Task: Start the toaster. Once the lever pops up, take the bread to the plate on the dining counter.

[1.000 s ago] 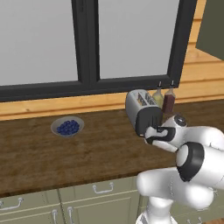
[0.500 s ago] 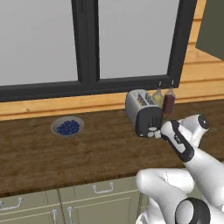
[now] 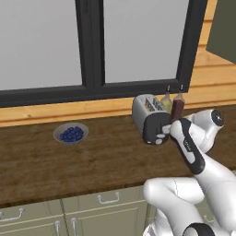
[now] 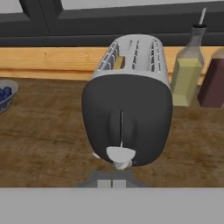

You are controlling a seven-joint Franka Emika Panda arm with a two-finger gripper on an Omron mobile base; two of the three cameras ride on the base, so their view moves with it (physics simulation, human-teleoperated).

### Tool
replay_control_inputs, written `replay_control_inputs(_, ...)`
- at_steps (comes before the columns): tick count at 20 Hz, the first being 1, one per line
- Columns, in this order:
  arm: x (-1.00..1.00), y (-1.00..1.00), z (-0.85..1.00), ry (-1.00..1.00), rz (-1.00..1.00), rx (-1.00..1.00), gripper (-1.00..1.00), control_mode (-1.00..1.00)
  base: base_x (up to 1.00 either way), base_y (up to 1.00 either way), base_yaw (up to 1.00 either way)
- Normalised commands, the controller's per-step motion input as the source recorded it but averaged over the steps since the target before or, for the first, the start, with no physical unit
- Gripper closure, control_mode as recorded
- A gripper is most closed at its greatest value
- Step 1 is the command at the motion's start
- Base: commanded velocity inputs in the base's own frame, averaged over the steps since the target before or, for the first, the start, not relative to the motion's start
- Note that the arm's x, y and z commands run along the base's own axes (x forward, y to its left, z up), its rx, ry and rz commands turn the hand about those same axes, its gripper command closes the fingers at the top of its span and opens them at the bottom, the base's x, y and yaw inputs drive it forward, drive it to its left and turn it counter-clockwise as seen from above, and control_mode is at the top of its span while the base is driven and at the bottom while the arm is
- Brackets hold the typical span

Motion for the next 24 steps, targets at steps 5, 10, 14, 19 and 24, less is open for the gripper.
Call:
replay_control_inputs(5,0.00,0.01,0.45,0.02,0.00,0.00,1.00,-1.00,0.00,0.00,0.00)
replay_control_inputs(10,0.02,0.23,0.38,0.07,-0.04,-0.02,1.00,-1.00,0.00,0.00,0.00)
replay_control_inputs(14,0.08,0.26,0.35,0.06,-0.08,-0.06,1.00,-1.00,0.00,0.00,0.00)
replay_control_inputs(19,0.20,0.12,0.22,0.00,-0.10,-0.07,1.00,-1.00,0.00,0.00,0.00)
replay_control_inputs(24,0.26,0.02,0.13,0.00,-0.05,-0.04,1.00,-1.00,0.00,0.00,0.00)
